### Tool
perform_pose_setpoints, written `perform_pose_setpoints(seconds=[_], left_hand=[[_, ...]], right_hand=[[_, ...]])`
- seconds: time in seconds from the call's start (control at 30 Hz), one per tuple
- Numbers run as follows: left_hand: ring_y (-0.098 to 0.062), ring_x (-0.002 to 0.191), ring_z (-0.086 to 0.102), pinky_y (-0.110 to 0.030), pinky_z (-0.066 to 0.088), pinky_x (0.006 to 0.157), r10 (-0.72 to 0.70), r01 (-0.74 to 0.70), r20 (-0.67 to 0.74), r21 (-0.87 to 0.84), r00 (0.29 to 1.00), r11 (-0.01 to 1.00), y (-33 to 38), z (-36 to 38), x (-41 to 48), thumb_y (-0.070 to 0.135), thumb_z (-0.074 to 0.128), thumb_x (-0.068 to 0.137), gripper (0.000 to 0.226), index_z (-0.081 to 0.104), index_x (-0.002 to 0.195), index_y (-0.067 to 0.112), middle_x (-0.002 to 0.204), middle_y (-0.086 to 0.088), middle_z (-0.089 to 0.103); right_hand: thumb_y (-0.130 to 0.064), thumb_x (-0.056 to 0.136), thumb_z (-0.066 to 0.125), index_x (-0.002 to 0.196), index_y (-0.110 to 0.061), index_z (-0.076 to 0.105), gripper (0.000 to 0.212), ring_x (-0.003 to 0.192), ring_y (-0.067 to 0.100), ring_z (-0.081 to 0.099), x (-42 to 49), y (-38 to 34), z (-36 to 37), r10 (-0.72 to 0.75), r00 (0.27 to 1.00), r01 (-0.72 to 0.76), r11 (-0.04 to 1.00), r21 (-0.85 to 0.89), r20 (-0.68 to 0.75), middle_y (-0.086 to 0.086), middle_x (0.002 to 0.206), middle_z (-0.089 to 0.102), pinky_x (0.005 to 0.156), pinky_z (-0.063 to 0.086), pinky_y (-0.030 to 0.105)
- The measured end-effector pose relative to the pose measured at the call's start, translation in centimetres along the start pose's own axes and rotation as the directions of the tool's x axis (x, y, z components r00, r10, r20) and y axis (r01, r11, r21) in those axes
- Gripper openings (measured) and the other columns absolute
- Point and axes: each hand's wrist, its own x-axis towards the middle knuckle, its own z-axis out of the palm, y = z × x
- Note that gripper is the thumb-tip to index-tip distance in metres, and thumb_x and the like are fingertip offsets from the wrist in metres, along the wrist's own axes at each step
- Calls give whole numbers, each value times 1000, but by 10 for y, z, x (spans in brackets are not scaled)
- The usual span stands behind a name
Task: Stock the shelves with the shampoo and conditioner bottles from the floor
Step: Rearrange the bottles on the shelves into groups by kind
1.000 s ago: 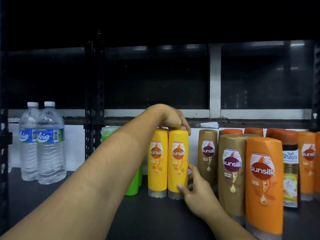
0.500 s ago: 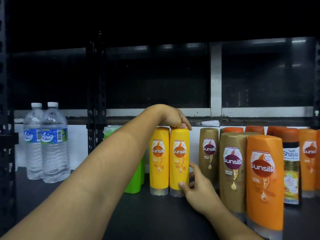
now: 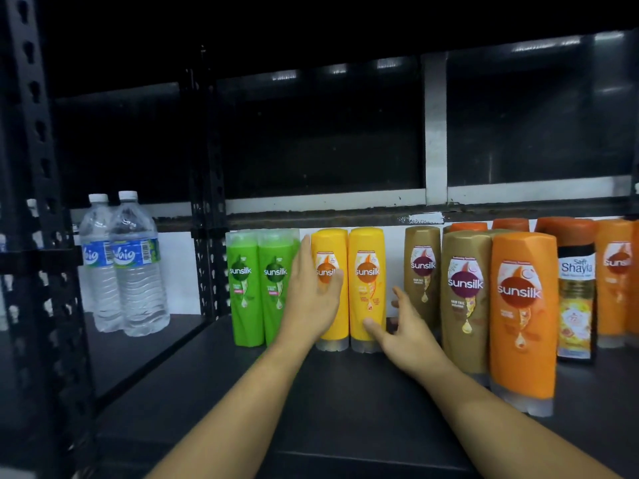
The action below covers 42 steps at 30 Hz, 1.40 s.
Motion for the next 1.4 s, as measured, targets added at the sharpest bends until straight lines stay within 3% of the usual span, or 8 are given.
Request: perform_pose_setpoints(seconds=[0.13,0.2,0.3,0.37,0.5,0.87,1.07,1.4], left_hand=[[-14,144,43,-50,37,119,-137,159,172,-124,975,979,-33,16,-4,64,63,83,98,6,160,44,159,9,40],[-12,140,48,-50,39,117,-148,191,232,-175,961,966,-36,16,-3,56,65,85,92,9,158,43,154,12,46],[-9,127,56,-49,43,114,-152,207,246,-216,957,954,-32,14,-6,21,63,100,59,25,139,44,136,16,57],[-12,127,56,-50,42,114,-160,212,259,-188,952,959,-36,14,-6,15,61,101,62,23,138,47,135,14,56],[-14,131,49,-46,37,117,-185,233,273,-159,944,959,-41,17,-6,15,58,102,70,15,153,37,141,10,51],[-14,132,48,-39,37,114,-198,242,272,-140,942,960,-41,16,-10,14,57,103,74,11,156,37,145,10,49],[-14,130,49,-35,38,107,-200,239,320,-86,926,967,-44,12,-14,2,62,97,88,8,157,36,144,8,48],[-14,126,49,-31,38,101,-203,233,313,-61,928,971,-46,11,-14,0,61,97,90,5,159,34,143,7,47]], right_hand=[[-44,99,57,160,-33,5,81,138,4,36,2,-3,0,-36,994,23,992,126,105,-25,150,32,115,33,30],[-43,101,54,150,-50,12,65,127,-3,45,4,-6,1,-66,986,36,981,189,152,-34,138,42,108,38,25],[-51,99,54,153,-49,16,66,129,3,51,12,-2,7,-81,988,45,966,253,134,-22,144,50,112,43,41],[-45,102,51,154,-46,16,63,126,2,52,12,-3,9,-99,985,60,966,252,144,-23,140,51,110,43,39],[-41,105,47,152,-46,14,57,112,-3,52,10,-7,6,-95,983,60,976,207,159,-35,128,46,104,38,30],[-40,105,46,151,-48,10,59,114,-1,49,9,-7,7,-73,982,34,975,220,171,-32,126,45,104,36,30],[-18,99,62,154,-42,6,82,112,1,47,5,-9,4,-49,975,21,991,134,215,-33,121,44,100,35,31],[-19,99,62,156,-34,-1,87,112,8,44,4,-9,7,-62,977,78,994,-71,205,-14,128,43,94,37,27]])
